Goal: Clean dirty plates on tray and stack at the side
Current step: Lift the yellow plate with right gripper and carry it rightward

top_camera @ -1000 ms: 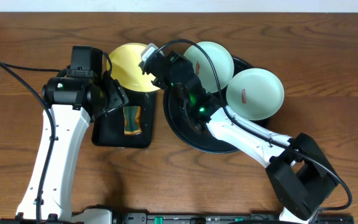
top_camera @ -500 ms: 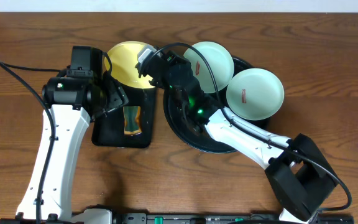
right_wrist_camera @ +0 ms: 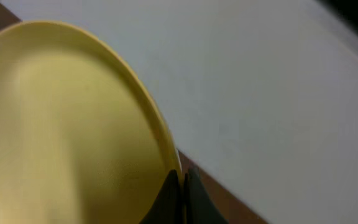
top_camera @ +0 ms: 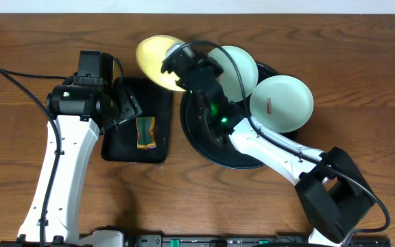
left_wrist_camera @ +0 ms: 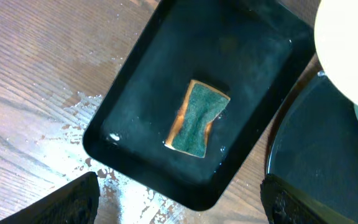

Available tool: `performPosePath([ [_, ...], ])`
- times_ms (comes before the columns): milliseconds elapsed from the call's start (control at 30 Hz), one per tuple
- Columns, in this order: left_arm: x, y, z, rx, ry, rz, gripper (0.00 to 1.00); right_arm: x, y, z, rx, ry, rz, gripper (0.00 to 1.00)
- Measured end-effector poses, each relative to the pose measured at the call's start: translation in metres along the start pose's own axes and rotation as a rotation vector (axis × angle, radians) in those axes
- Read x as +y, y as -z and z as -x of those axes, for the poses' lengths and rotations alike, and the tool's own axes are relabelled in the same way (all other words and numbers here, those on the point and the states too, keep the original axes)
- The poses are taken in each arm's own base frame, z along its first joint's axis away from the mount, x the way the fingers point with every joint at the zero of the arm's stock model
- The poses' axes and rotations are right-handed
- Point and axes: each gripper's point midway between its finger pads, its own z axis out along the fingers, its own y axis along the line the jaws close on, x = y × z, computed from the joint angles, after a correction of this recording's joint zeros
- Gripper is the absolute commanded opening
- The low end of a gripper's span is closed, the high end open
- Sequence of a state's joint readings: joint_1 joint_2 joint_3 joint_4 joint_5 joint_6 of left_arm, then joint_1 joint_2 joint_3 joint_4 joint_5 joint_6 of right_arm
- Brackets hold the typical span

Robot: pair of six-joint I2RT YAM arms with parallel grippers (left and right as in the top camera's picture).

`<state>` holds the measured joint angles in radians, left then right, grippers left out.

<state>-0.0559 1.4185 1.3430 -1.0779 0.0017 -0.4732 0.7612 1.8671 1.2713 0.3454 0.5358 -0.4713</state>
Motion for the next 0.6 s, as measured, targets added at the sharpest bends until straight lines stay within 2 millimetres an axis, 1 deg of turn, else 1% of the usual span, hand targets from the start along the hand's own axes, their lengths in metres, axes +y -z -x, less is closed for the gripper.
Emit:
performPosePath([
  [100,0.0,0.0,0.0,0.0,0.0,0.0,0.84,0.002,-0.001,-0.036,0.138,0.022,0.029,0.01],
  [233,0.0,0.0,0.0,0.0,0.0,0.0,0.84,0.002,0.006,-0.076,0.296,-0.039,0.065,0.01],
  [333,0.0,0.0,0.0,0.0,0.0,0.0,0.84,-0.005,0.016,-0.093,0.376,-0.16,0.108,0.01],
  [400,0.0,0.0,0.0,0.0,0.0,0.0,0.84,-0.016,0.023,-0.095,0.404,-0.281,0.146,0.01],
  [467,0.0,0.0,0.0,0.0,0.0,0.0,0.84,-0.037,0.031,-0.09,0.403,-0.426,0.187,0.01],
  [533,0.0,0.0,0.0,0.0,0.0,0.0,0.84,-0.068,0.04,-0.089,0.402,-0.559,0.198,0.01],
  [567,0.0,0.0,0.0,0.0,0.0,0.0,0.84,-0.09,0.045,-0.091,0.404,-0.637,0.196,0.01],
  [600,0.0,0.0,0.0,-0.001,0.0,0.0,0.84,-0.12,0.053,-0.099,0.416,-0.742,0.189,0.01],
])
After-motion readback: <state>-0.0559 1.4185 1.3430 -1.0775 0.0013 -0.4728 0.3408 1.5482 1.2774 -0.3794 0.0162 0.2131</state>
